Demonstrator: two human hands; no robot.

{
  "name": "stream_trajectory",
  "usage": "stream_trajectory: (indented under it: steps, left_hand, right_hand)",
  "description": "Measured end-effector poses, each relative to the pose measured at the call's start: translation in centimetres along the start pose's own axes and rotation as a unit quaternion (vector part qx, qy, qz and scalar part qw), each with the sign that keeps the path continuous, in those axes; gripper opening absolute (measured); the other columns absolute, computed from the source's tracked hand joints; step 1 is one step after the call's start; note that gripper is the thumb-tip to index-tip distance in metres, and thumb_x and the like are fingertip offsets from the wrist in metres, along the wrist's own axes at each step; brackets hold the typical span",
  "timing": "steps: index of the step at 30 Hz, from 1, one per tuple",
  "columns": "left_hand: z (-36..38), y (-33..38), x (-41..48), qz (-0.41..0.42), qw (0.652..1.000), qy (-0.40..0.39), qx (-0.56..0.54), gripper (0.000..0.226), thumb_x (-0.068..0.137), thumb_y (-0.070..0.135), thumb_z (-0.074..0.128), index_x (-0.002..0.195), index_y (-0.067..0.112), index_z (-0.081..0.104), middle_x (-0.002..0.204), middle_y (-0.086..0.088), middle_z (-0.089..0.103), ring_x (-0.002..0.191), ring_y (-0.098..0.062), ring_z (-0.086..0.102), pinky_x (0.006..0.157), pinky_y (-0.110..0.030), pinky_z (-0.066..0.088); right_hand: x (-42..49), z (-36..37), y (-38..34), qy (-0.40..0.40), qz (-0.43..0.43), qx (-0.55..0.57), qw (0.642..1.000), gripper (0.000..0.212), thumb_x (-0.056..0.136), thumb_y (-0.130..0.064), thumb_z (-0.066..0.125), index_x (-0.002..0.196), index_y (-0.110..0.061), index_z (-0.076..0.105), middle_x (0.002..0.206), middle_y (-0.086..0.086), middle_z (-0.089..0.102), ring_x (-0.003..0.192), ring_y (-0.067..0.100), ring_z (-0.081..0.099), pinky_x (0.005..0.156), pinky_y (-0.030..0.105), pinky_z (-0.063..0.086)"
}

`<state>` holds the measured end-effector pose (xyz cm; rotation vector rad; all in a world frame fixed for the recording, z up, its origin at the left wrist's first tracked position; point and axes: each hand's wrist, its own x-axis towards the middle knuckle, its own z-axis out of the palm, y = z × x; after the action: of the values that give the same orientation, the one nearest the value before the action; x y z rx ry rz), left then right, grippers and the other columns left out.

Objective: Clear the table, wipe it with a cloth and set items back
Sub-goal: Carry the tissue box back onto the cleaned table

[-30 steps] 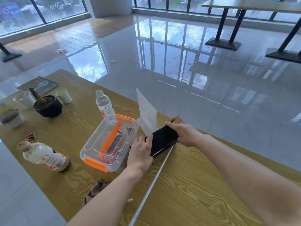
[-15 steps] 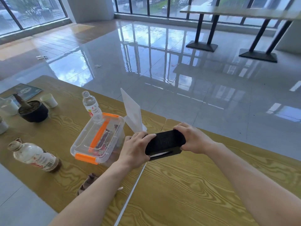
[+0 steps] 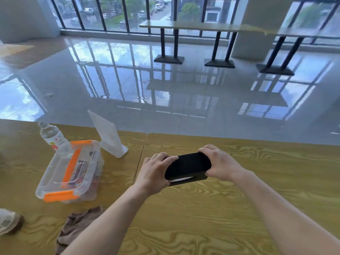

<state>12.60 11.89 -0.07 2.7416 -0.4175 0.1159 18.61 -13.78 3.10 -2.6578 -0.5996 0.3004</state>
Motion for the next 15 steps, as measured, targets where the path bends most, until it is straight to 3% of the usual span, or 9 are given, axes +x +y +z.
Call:
stream_trajectory:
  steps: [15]
  left_hand:
    - [4.0,15.1,2.9,0.189,0.979,-0.070,-0.004,0.079,0.070,0.027,0.073,0.142,0.043,0.041,0.134,0.015,0.047,0.122,-0.013,0.042,0.103,-0.035,0.032]
  right_hand:
    - [-18.8,-2.6,7.6,0.102,0.210,0.028,0.972,0.075,0.066,-0.009,0.073,0.134,-0.026,0.048,0.128,-0.016,0.044,0.103,0.013,0.053,0.077,0.027,0.051]
